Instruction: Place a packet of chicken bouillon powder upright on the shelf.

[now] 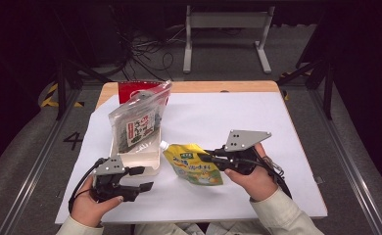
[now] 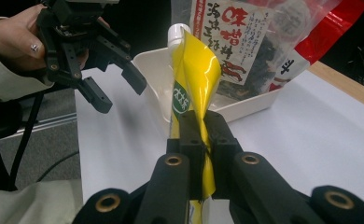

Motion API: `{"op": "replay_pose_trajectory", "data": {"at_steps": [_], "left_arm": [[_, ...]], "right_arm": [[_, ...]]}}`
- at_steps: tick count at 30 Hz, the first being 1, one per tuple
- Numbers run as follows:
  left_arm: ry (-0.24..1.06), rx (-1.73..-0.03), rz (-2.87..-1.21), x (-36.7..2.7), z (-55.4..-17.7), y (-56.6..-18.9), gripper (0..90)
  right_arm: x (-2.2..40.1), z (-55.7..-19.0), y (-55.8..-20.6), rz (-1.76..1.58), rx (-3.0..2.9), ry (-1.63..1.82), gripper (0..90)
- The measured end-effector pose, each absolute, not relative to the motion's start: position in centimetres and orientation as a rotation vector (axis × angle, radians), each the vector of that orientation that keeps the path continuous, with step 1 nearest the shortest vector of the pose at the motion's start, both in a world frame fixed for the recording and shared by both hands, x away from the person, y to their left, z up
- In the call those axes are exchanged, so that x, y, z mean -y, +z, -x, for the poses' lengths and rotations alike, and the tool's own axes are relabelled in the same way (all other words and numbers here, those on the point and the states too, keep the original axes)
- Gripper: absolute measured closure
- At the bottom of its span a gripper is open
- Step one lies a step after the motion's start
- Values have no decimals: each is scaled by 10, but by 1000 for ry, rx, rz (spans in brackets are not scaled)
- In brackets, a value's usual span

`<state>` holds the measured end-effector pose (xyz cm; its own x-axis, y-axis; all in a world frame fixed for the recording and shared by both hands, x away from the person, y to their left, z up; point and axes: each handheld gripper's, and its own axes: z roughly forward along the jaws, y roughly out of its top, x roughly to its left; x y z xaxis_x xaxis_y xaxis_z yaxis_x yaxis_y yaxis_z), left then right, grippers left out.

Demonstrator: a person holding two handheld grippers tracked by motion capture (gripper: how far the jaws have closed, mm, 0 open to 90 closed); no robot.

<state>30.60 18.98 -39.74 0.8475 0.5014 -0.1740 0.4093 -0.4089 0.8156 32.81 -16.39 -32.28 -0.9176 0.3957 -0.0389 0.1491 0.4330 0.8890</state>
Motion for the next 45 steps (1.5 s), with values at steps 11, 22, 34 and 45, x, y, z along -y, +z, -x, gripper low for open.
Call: {"op": "replay_pose_trajectory", "data": {"at_steps": [11, 22, 34, 45], "left_arm": [[102, -572, -1991, -177, -307, -400, 302], [124, -517, -1917, -159, -313, -409, 287], [89, -373, -1885, -140, -313, -415, 385], [40, -368, -1911, -134, -313, -415, 591]], "right_arm": [[164, -317, -312, -421, -2433, 1534, 866], [163, -311, -307, -391, -2429, 1631, 866], [158, -309, -308, -375, -2426, 1694, 867], [156, -310, -311, -377, -2427, 1689, 865]]}}
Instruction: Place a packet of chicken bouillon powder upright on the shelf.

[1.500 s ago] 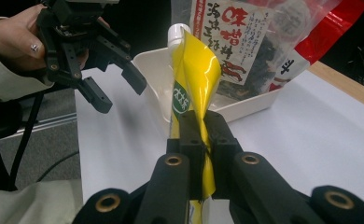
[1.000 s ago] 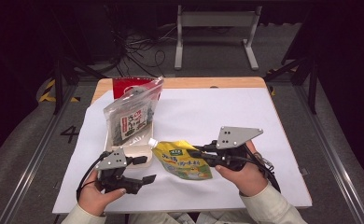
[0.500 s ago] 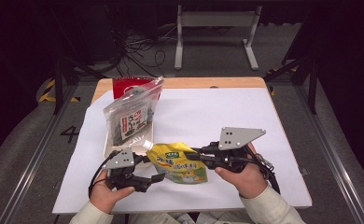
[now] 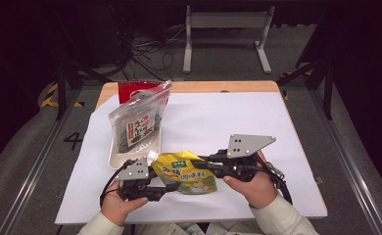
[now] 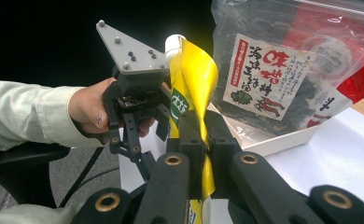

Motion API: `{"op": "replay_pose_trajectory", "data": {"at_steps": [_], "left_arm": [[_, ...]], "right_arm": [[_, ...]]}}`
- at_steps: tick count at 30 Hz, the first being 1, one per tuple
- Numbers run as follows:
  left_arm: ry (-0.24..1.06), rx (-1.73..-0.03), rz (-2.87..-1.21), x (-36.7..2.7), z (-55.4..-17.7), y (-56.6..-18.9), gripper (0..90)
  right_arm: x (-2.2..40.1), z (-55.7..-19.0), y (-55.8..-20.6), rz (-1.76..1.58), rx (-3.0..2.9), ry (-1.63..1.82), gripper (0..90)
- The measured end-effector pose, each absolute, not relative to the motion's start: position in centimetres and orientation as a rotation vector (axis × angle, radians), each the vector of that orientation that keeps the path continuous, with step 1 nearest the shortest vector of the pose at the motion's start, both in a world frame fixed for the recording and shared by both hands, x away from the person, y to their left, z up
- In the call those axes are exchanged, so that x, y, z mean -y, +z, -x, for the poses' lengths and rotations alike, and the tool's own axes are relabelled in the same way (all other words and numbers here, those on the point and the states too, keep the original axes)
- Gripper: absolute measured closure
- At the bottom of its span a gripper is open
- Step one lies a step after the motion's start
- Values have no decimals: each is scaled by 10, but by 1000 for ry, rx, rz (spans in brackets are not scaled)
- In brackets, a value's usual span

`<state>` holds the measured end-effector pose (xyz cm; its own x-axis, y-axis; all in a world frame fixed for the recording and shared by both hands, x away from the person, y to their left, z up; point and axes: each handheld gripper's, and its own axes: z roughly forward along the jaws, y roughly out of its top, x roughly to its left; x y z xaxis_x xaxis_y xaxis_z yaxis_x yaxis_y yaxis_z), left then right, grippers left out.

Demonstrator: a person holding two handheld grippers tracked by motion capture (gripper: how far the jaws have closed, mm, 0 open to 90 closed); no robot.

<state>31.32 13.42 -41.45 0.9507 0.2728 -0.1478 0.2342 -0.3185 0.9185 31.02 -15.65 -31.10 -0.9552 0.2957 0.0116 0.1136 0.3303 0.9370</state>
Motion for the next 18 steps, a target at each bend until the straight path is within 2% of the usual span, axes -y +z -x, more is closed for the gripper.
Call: {"op": "replay_pose_trajectory", "data": {"at_steps": [5, 9, 18], "left_arm": [[40, -371, -1946, -137, -309, -408, 706], [50, -372, -1965, -138, -307, -404, 734], [53, -354, -2005, -142, -305, -396, 751]], "right_arm": [[159, -314, -313, -397, -2408, 1703, 862], [160, -316, -315, -397, -2402, 1707, 844], [166, -320, -317, -445, -2356, 1702, 634]]}}
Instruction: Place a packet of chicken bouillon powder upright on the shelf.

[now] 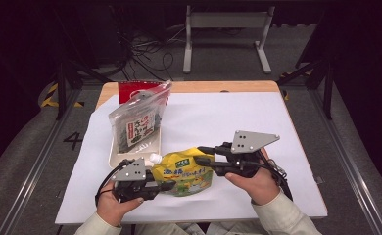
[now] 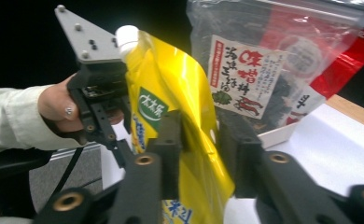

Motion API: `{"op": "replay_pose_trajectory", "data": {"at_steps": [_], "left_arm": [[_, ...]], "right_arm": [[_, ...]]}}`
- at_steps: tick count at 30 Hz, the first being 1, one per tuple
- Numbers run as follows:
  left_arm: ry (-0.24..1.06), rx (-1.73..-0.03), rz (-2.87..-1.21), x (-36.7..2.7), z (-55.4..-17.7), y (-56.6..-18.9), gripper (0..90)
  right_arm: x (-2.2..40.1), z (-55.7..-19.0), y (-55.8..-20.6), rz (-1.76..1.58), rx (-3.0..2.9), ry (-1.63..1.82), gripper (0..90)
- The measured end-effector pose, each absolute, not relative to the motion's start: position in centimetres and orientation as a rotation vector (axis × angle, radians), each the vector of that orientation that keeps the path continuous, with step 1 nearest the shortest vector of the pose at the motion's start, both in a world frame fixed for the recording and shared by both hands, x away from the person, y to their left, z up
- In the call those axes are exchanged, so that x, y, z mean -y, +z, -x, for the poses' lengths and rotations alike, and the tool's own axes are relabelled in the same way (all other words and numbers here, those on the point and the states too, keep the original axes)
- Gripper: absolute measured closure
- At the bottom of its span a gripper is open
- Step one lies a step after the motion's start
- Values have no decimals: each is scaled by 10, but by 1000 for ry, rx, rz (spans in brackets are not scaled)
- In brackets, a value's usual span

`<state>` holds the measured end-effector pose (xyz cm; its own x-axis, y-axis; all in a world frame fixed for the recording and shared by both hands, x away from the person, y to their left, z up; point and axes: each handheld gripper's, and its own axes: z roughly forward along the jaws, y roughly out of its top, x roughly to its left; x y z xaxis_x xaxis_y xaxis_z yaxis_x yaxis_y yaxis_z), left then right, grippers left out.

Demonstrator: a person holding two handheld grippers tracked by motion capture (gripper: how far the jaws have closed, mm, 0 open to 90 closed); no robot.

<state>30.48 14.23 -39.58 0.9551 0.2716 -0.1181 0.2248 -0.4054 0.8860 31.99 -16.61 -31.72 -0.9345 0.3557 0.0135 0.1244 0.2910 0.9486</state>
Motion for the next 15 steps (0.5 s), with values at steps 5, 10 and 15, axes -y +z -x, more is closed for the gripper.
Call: {"op": "replay_pose_trajectory", "data": {"at_steps": [5, 10, 15], "left_arm": [[88, -354, -2012, -144, -302, -391, 754], [102, -356, -2008, -147, -301, -387, 756], [112, -352, -1987, -151, -299, -383, 757]], "right_arm": [[177, -320, -315, -470, -2315, 1702, 531], [188, -320, -311, -495, -2289, 1721, 519], [201, -319, -308, -529, -2269, 1717, 510]]}}
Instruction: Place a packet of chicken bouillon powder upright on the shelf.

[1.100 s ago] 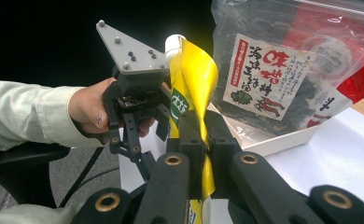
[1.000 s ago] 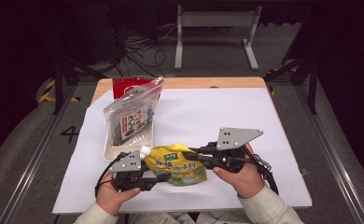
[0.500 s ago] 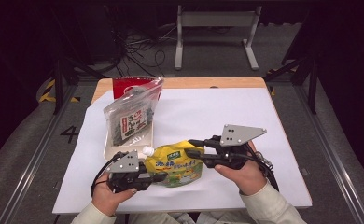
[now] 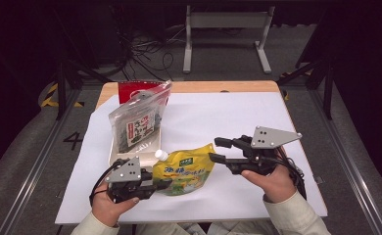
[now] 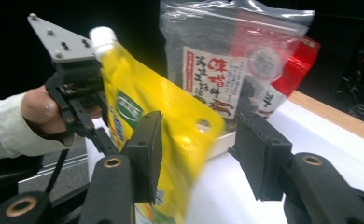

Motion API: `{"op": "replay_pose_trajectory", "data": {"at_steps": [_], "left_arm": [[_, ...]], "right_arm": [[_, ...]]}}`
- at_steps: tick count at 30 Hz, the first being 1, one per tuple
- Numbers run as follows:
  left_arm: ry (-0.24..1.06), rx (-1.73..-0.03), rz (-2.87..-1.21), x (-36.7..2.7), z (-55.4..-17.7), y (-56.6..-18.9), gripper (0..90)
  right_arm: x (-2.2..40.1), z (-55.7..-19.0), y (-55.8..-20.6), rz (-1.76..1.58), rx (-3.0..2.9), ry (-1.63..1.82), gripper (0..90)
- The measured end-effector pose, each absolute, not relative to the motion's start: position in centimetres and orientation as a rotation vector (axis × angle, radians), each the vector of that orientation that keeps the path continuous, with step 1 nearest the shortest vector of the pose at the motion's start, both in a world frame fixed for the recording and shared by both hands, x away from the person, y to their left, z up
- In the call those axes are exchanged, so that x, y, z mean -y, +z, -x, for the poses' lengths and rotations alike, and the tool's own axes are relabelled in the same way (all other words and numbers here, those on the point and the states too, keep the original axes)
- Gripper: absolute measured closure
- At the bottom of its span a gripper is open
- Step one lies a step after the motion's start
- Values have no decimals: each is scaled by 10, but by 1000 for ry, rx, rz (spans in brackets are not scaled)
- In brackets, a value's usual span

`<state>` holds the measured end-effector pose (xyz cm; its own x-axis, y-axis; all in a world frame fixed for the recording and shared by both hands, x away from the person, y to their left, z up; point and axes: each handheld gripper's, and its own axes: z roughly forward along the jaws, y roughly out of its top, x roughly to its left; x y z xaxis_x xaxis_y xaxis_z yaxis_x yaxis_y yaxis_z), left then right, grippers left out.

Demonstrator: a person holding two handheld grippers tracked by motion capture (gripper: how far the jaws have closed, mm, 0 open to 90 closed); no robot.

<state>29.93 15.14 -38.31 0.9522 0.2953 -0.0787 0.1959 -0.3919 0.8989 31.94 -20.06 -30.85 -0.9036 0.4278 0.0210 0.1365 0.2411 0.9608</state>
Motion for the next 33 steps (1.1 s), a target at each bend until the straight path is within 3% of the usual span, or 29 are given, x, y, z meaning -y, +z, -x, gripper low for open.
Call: {"op": "replay_pose_trajectory", "data": {"at_steps": [33], "left_arm": [[227, -403, -1869, -203, -294, -346, 757]], "right_arm": [[254, -333, -337, -764, -2269, 1582, 458]]}}
